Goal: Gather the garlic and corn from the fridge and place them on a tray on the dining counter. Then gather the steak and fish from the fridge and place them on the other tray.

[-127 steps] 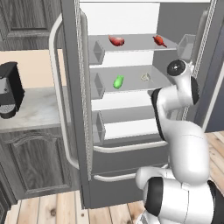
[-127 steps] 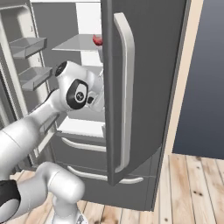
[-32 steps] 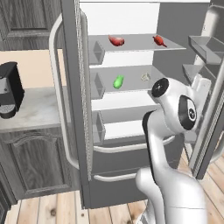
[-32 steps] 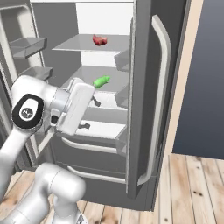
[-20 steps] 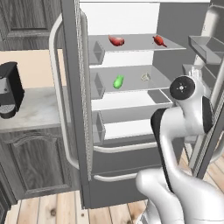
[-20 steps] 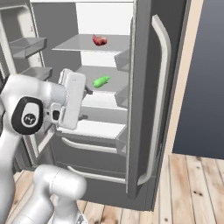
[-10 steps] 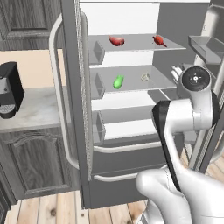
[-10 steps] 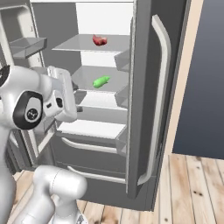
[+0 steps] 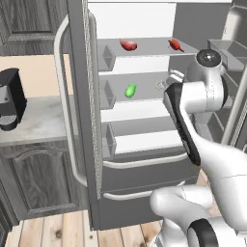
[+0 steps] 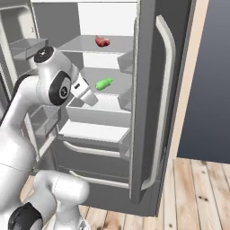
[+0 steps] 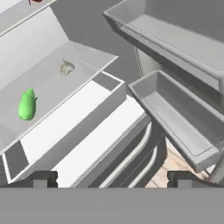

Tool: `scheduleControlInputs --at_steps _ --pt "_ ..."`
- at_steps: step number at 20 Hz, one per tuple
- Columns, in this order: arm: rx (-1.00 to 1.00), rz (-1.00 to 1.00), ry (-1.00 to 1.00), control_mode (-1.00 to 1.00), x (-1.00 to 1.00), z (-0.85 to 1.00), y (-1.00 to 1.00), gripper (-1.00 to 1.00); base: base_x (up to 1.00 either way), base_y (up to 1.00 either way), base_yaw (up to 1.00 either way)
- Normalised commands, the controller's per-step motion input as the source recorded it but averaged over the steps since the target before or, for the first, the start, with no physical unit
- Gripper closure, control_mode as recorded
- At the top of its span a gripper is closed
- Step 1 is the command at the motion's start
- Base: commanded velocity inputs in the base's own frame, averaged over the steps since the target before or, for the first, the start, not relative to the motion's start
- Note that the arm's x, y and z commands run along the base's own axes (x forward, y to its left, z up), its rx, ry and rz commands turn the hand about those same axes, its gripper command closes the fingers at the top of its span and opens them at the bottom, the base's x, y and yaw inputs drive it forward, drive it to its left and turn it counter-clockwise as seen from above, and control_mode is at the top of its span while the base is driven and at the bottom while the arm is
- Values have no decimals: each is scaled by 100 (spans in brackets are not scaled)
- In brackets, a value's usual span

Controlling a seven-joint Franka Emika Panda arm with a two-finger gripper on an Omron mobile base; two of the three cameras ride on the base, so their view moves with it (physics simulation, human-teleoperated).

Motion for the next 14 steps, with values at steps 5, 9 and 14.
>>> scheduleControlInputs --at_steps 5,9,14 --pt "-10 31 16 -100 98 -23 18 -100 0 0 0" --pt "-4 32 13 -100 100 -50 2 -100 0 0 0" --pt "0 19 0 -100 99 -36 6 -100 0 0 0"
